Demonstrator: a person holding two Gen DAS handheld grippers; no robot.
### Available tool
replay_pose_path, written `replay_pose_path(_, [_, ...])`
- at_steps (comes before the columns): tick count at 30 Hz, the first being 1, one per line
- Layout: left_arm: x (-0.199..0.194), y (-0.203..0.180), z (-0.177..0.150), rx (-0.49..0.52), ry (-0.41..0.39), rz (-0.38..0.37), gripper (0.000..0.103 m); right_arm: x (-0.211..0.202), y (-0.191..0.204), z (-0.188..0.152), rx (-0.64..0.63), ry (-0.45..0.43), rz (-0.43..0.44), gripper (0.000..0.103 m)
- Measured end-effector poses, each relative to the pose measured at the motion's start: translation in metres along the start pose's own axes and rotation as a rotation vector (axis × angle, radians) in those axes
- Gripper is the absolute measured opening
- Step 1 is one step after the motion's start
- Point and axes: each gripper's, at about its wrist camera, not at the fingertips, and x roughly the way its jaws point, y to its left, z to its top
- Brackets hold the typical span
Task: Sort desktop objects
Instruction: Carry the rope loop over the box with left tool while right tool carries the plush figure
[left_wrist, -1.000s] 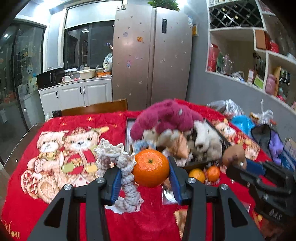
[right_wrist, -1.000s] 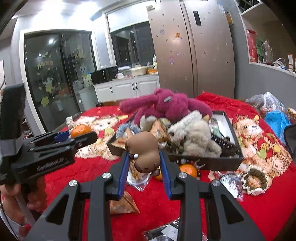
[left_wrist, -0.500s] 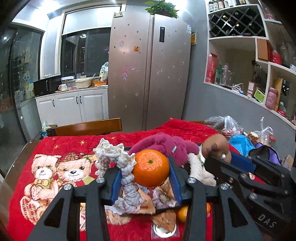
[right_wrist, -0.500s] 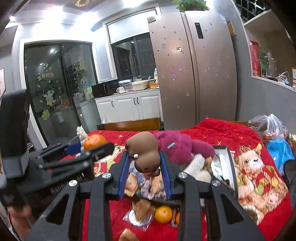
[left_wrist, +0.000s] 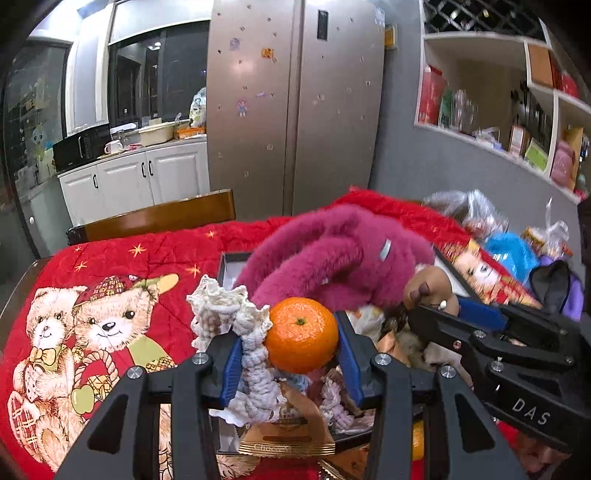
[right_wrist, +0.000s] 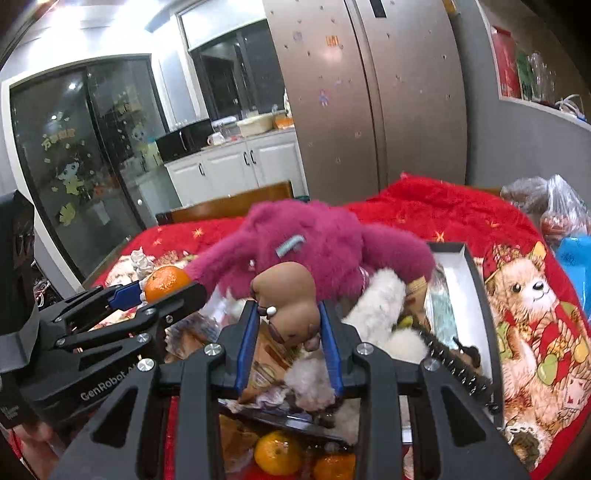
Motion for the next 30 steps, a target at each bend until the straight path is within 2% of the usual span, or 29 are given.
replay_pose_path(3, [0.007,-0.008,-0.006,0.039,0.016,0.023,0.046,0.009,0.000,-0.005,-0.019,0.018,-0.012,0.033])
replay_pose_path(7, [0.014,-0.003,-0.008,0.027,0.035,0.017,0.046,0.016,0.000,-0.008,-0.028,0.026,-0.023,0.033])
replay_pose_path(18, [0.028,-0.004,-0.016,0.040,0.070,0.064,0.046,0.025,0.007,-0.016,-0.049,0.045,-0.055,0.033])
replay_pose_path(25, [0.029,-0.004,-0.017,0.042,0.074,0.064,0.047,0.027,0.006,-0.016,-0.045,0.049,-0.050,0.033])
replay_pose_path(30, [0.030,-0.003,-0.016,0.037,0.076,0.060,0.047,0.029,0.000,-0.016,-0.003,0.061,-0.008,0.033])
